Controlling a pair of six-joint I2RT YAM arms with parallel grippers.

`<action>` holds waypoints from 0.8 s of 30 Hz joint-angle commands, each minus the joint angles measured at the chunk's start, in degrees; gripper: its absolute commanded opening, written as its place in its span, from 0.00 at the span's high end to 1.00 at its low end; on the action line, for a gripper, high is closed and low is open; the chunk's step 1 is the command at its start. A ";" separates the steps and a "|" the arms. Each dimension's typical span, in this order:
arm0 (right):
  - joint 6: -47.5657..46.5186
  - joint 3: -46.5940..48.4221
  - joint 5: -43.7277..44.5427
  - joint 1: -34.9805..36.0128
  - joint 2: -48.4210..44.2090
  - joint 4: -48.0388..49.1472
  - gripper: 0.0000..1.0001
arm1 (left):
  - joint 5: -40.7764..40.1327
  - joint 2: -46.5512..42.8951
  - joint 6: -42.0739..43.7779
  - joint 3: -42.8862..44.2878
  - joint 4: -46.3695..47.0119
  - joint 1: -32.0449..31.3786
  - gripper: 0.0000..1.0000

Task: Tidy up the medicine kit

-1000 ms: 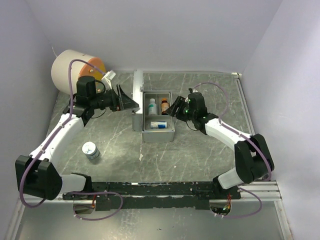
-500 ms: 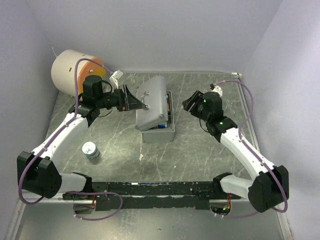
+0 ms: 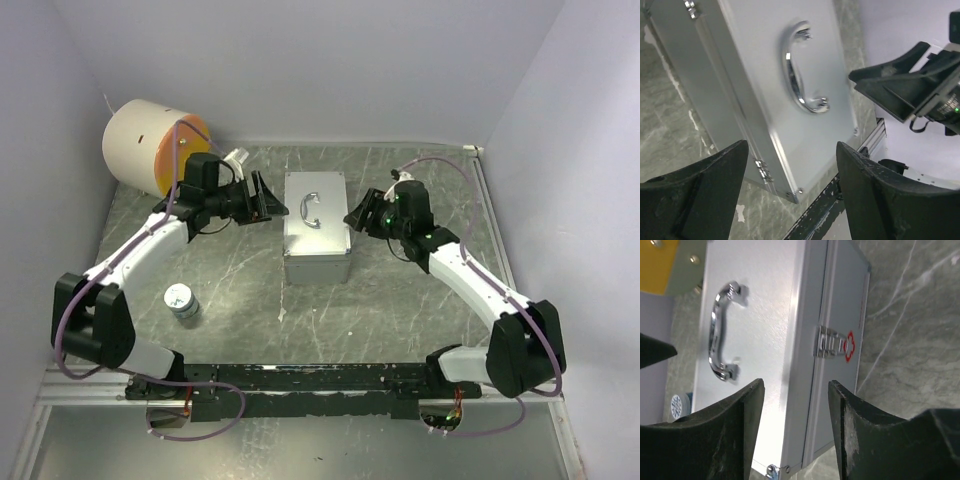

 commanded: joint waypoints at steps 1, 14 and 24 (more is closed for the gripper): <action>0.11 -1.90 -6.67 -0.25 1.43 1.40 0.50 | -1.84 4.21 -0.06 0.68 -0.44 -0.50 0.20; 10.32 -12.53 -9.19 4.41 1.91 9.95 0.87 | -4.19 11.85 2.70 5.09 -3.75 -1.13 0.40; 13.53 -13.56 4.76 16.75 5.78 19.34 0.93 | -7.71 13.80 9.32 7.03 -9.96 -1.06 0.55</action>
